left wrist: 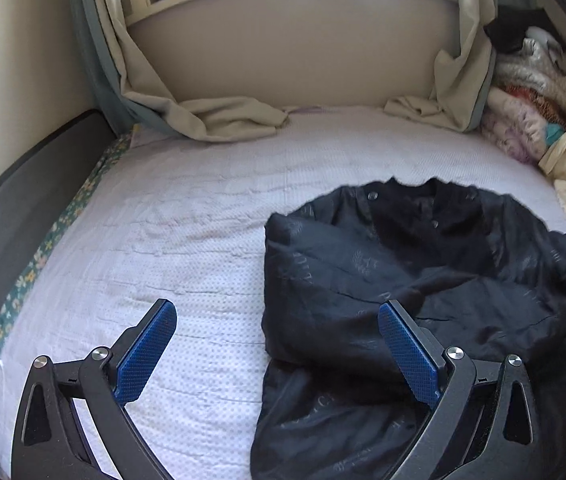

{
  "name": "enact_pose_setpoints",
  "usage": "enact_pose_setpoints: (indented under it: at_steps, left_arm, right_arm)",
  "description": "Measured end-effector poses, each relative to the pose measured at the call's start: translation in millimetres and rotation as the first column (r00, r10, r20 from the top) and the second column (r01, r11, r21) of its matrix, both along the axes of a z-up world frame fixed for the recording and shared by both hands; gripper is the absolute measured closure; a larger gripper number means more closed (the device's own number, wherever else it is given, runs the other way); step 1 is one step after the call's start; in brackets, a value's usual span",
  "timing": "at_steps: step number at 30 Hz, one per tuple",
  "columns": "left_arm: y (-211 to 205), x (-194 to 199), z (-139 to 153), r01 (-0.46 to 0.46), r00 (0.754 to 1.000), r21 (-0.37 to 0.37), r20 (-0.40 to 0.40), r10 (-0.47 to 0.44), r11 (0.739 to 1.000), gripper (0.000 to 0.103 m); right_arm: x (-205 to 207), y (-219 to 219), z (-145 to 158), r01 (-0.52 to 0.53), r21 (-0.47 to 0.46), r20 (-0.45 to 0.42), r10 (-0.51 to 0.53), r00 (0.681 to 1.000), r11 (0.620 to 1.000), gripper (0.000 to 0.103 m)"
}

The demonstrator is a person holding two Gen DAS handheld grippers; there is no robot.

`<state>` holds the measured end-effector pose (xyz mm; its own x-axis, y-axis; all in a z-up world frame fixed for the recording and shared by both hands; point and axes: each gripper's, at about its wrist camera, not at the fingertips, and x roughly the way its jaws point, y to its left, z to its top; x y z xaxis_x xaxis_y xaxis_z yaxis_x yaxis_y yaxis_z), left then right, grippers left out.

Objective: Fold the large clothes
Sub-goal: 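Fold the held sleeve across the jacket front with the right tool, then release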

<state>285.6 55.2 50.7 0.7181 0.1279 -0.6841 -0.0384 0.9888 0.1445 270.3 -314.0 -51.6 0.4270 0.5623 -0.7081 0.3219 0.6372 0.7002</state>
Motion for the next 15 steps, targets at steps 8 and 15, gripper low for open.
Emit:
enact_pose_setpoints:
  at_steps: [8,15]
  left_arm:
    - [-1,24,-45,-0.010,0.994,-0.011,-0.109,0.009,1.000,0.001]
    - [2,33,-52,-0.015,0.993,-0.036,-0.120,0.010,0.999,0.001]
  right_arm:
    - [27,13,-32,-0.050,0.059,-0.041,0.052,0.998,0.997,0.072]
    - [63,30,4,-0.110,-0.181,0.122,0.133,0.984,0.977,0.093]
